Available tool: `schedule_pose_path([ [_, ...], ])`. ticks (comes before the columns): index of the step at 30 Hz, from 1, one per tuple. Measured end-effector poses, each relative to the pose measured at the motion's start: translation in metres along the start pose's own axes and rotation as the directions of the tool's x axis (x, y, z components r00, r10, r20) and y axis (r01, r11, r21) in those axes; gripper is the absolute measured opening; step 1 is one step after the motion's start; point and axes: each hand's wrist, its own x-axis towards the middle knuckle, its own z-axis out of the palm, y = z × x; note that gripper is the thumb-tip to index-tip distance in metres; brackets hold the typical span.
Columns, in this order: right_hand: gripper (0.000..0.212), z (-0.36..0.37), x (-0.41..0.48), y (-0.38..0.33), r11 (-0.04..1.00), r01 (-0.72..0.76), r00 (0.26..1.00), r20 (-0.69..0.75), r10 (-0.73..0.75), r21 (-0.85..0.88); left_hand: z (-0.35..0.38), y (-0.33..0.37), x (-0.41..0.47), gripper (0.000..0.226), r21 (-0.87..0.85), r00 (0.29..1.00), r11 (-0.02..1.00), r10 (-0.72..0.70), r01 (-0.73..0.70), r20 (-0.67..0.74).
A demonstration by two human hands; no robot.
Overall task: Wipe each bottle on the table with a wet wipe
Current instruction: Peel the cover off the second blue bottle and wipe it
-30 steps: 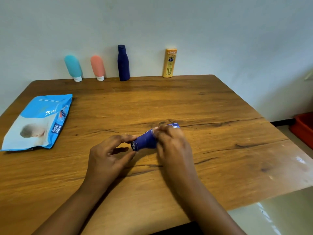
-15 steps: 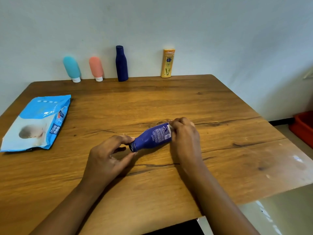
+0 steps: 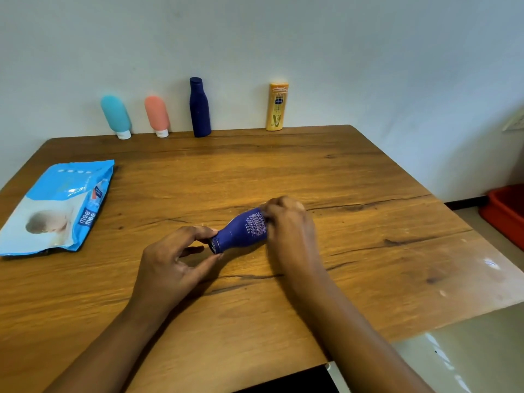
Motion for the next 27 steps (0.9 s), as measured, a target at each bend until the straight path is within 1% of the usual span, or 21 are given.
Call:
schedule_pose_path([
  [2,0.036,0.005,-0.013,-0.019,0.988,0.149,0.989,-0.008,-0.149,0.038,0.0,-0.001,0.0,0.041,0.013,1.0,1.0,-0.001,0.001,0.009],
  [3,0.036,0.006,-0.014,-0.021,0.981,0.19,0.982,-0.007,-0.19,0.05,0.0,-0.001,0.0,0.041,0.016,1.0,1.0,-0.001,0.001,0.013],
  [4,0.036,0.006,-0.011,-0.017,0.981,0.191,0.982,0.004,-0.191,0.045,0.0,-0.001,0.0,0.041,0.018,1.0,1.0,0.001,-0.001,0.016],
  [5,0.035,0.004,-0.005,-0.009,0.988,0.154,0.988,0.012,-0.154,0.024,0.0,-0.001,0.001,0.041,0.02,1.0,1.0,0.003,-0.003,0.018],
  [8,0.035,-0.003,0.021,0.025,0.997,-0.047,0.999,0.019,0.048,-0.056,0.001,-0.003,0.0,0.041,0.004,1.0,1.0,-0.001,0.001,0.006],
  [9,0.034,-0.004,0.024,0.03,0.995,-0.087,0.996,0.014,0.088,-0.056,0.001,-0.003,0.0,0.041,-0.003,1.0,1.0,-0.005,0.005,0.001],
  [10,0.034,-0.005,0.024,0.029,0.995,-0.089,0.996,0.001,0.089,-0.054,0.001,-0.003,0.0,0.041,-0.006,1.0,1.0,-0.006,0.006,-0.002],
  [11,0.034,-0.002,0.019,0.022,0.997,-0.06,0.998,-0.009,0.06,-0.05,0.001,-0.003,0.001,0.042,-0.005,1.0,1.0,-0.005,0.005,-0.001],
  [13,0.034,0.008,-0.002,-0.005,0.997,0.063,0.998,-0.027,-0.064,-0.033,0.001,-0.001,0.002,0.041,-0.004,1.0,1.0,-0.012,0.012,0.0],
  [15,0.035,0.015,-0.026,-0.033,0.976,0.215,0.976,-0.031,-0.215,0.018,0.0,0.001,0.001,0.041,-0.018,0.999,0.999,-0.036,0.036,-0.005],
  [17,0.036,0.018,-0.037,-0.038,0.951,0.305,0.952,-0.006,-0.305,0.043,0.0,0.002,0.002,0.041,-0.021,0.999,0.999,-0.046,0.045,-0.007],
  [18,0.036,0.016,-0.035,-0.033,0.95,0.309,0.951,0.001,-0.309,0.051,0.0,0.002,0.002,0.04,-0.025,0.999,0.998,-0.049,0.049,-0.008],
  [19,0.035,0.015,-0.03,-0.023,0.96,0.275,0.961,0.001,-0.275,0.057,0.001,0.001,0.002,0.04,-0.033,0.998,0.998,-0.056,0.056,-0.012],
  [22,0.03,0.01,-0.003,0.019,0.998,0.06,0.997,-0.042,-0.061,-0.014,0.002,-0.004,0.003,0.042,-0.054,0.996,0.995,-0.088,0.086,-0.032],
  [24,0.026,0.009,0.006,0.03,0.999,-0.013,0.996,-0.086,0.01,-0.039,0.004,-0.008,0.002,0.042,-0.064,0.992,0.991,-0.116,0.114,-0.039],
  [25,0.026,0.011,0.004,0.023,0.999,0.005,0.996,-0.086,-0.009,-0.053,0.004,-0.01,0.002,0.042,-0.069,0.989,0.988,-0.139,0.136,-0.044],
  [27,0.029,0.018,-0.014,-0.007,0.99,0.138,0.989,-0.052,-0.14,-0.037,0.005,-0.012,0.001,0.041,-0.095,0.98,0.978,-0.192,0.188,-0.042],
])
